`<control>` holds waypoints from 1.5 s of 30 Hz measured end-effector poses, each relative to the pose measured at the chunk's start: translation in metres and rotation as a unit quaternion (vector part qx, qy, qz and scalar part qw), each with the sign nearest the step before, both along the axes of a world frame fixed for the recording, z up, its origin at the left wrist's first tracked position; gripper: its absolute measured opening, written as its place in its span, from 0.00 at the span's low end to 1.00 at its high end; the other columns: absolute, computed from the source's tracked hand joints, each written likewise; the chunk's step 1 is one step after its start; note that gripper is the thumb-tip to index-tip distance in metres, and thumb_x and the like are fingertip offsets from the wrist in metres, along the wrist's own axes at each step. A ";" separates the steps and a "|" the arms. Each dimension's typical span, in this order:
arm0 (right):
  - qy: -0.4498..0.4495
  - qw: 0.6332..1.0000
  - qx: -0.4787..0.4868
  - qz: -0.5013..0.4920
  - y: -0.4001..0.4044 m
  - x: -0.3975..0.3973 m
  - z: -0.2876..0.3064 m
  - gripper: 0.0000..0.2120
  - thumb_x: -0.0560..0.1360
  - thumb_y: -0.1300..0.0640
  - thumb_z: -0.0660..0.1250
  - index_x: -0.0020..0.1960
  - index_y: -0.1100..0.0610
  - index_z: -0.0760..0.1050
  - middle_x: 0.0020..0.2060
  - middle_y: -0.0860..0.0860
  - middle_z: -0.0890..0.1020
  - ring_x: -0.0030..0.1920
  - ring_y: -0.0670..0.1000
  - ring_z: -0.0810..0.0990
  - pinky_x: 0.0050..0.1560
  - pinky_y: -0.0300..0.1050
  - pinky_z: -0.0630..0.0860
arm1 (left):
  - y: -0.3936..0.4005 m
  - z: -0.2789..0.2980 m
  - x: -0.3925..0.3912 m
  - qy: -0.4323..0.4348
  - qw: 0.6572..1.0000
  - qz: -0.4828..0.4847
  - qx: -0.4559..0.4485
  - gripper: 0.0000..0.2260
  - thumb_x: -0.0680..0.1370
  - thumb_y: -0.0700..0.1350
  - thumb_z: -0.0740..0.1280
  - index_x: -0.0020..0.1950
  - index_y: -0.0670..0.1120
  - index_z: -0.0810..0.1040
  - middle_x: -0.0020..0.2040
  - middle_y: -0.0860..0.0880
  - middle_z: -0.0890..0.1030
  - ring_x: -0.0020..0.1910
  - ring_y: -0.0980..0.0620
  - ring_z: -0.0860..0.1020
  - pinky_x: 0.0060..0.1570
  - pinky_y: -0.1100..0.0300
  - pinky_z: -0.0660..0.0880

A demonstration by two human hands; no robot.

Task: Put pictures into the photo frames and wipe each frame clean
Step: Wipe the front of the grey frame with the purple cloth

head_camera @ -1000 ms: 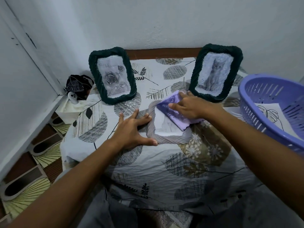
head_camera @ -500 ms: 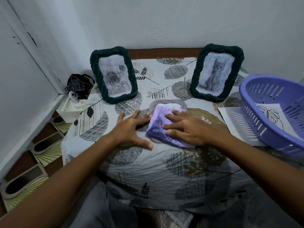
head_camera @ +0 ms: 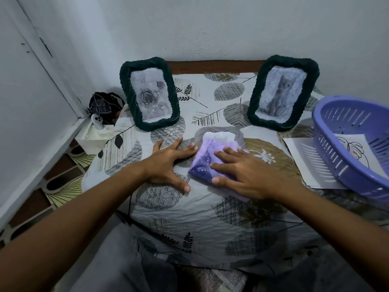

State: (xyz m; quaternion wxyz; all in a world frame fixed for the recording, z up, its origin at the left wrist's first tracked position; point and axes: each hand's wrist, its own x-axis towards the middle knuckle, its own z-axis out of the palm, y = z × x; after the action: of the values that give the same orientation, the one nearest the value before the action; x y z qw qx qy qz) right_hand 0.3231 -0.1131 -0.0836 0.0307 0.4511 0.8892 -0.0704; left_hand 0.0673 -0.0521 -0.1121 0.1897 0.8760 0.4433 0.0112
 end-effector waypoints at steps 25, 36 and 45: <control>-0.055 0.993 0.029 -0.100 0.055 -0.018 -0.001 0.43 0.73 0.30 0.37 0.76 0.56 0.59 0.77 0.59 0.51 0.77 0.57 0.49 0.76 0.58 0.43 | 0.001 0.001 0.000 -0.015 1.000 0.016 0.003 0.56 0.51 0.80 0.62 0.76 0.59 0.56 0.77 0.55 0.51 0.76 0.58 0.42 0.71 0.42 0.39; -0.082 0.992 0.045 -0.083 -0.002 0.010 0.002 0.55 0.63 0.25 0.21 0.76 0.53 0.57 0.77 0.55 0.55 0.77 0.54 0.51 0.76 0.55 0.44 | 0.004 -0.004 -0.002 -0.020 1.000 0.009 0.018 0.56 0.50 0.83 0.57 0.75 0.61 0.57 0.73 0.65 0.51 0.76 0.60 0.43 0.71 0.41 0.40; -0.030 0.987 0.052 -0.147 -0.004 -0.013 0.000 0.48 0.67 0.25 0.33 0.76 0.52 0.57 0.77 0.56 0.53 0.77 0.57 0.49 0.74 0.61 0.40 | 0.001 -0.002 0.000 -0.034 0.999 0.016 0.018 0.57 0.50 0.83 0.57 0.76 0.60 0.58 0.71 0.66 0.51 0.75 0.62 0.43 0.71 0.43 0.39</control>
State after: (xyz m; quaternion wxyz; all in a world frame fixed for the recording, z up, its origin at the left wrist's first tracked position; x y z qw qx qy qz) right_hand 0.3103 -0.1171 -0.0832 0.0231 0.5801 0.8141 -0.0148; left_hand 0.0675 -0.0512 -0.1144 0.1891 0.8713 0.4500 0.0519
